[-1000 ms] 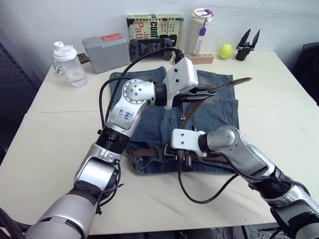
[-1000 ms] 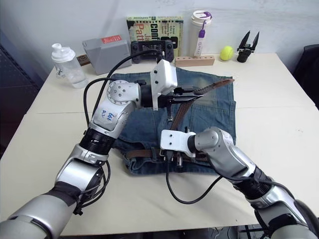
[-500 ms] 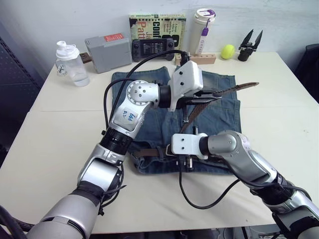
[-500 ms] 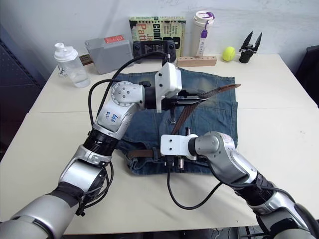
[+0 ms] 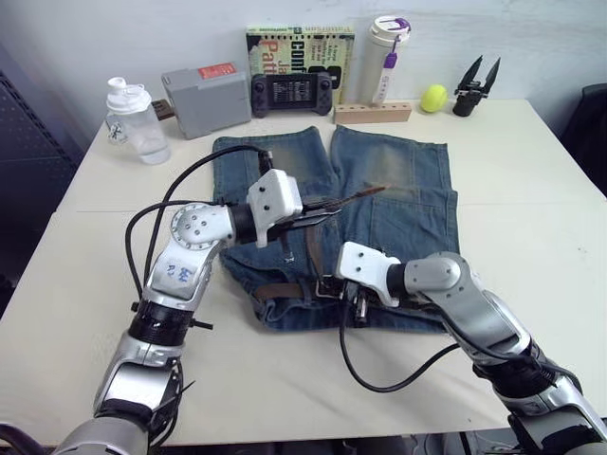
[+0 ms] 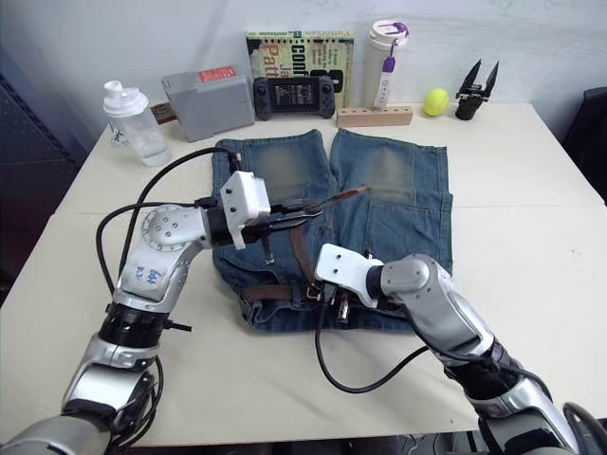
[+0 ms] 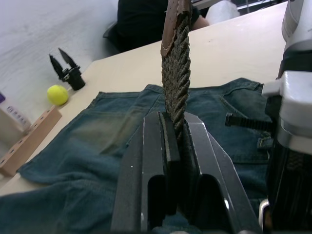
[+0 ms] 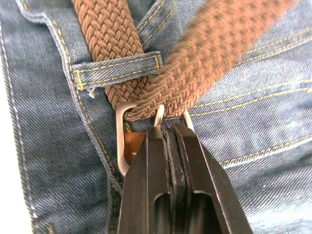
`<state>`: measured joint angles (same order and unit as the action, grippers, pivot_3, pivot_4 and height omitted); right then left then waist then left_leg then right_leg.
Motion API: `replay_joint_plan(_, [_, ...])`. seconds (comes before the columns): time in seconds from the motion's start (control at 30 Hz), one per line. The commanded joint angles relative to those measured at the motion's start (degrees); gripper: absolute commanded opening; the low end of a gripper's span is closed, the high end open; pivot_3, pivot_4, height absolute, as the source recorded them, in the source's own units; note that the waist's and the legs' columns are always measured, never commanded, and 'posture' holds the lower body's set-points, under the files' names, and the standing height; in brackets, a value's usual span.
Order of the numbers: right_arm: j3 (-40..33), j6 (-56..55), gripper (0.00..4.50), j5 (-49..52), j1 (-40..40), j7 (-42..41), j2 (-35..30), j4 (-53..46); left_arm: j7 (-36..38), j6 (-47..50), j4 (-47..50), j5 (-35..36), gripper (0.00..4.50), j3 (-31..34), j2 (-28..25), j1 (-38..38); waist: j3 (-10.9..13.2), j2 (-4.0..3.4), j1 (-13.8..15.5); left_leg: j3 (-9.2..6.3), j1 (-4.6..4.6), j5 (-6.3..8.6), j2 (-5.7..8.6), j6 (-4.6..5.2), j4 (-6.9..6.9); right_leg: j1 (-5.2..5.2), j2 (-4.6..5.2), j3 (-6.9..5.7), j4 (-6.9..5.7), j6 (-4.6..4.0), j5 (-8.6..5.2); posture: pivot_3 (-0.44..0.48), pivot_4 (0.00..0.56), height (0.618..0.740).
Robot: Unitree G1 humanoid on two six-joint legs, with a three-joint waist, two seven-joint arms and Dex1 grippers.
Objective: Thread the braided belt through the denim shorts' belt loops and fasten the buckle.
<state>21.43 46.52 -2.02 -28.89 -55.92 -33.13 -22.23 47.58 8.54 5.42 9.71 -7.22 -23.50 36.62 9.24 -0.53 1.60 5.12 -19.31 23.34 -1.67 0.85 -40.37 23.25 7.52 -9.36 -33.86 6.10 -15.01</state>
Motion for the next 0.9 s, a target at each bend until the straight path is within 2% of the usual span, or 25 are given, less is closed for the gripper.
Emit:
replay_joint_plan(0.03, [-0.6,5.5,0.05,3.2,1.3,-0.7,-1.0,-0.4,-2.4,1.1,5.5,0.4,0.0,2.5,-1.4,-2.4,0.0,-0.02,-0.1,0.01,0.0,0.0,-0.01,0.0,0.01,0.01,-0.01,0.01,0.01,0.0,0.0,0.0,0.15,0.731])
replay_joint_plan(0.4, [1.2,6.2,0.05,6.5,0.2,0.6,-1.6,-0.5,-4.2,3.6,8.6,1.1,0.0,2.8,-2.1,-4.1,0.0,-0.04,-0.3,0.08,-0.02,0.0,-0.04,0.0,0.1,0.11,-0.07,0.03,0.0,0.0,0.0,0.0,0.15,0.731])
replay_joint_plan(0.9, [4.8,5.0,0.05,7.1,-4.1,2.5,1.7,3.8,-5.1,4.4,8.7,1.5,0.0,2.3,-1.5,-3.4,0.0,-0.04,-1.5,0.14,0.01,0.0,-0.07,-0.01,0.13,0.14,-0.1,0.08,-0.01,0.0,0.0,0.0,0.15,0.731])
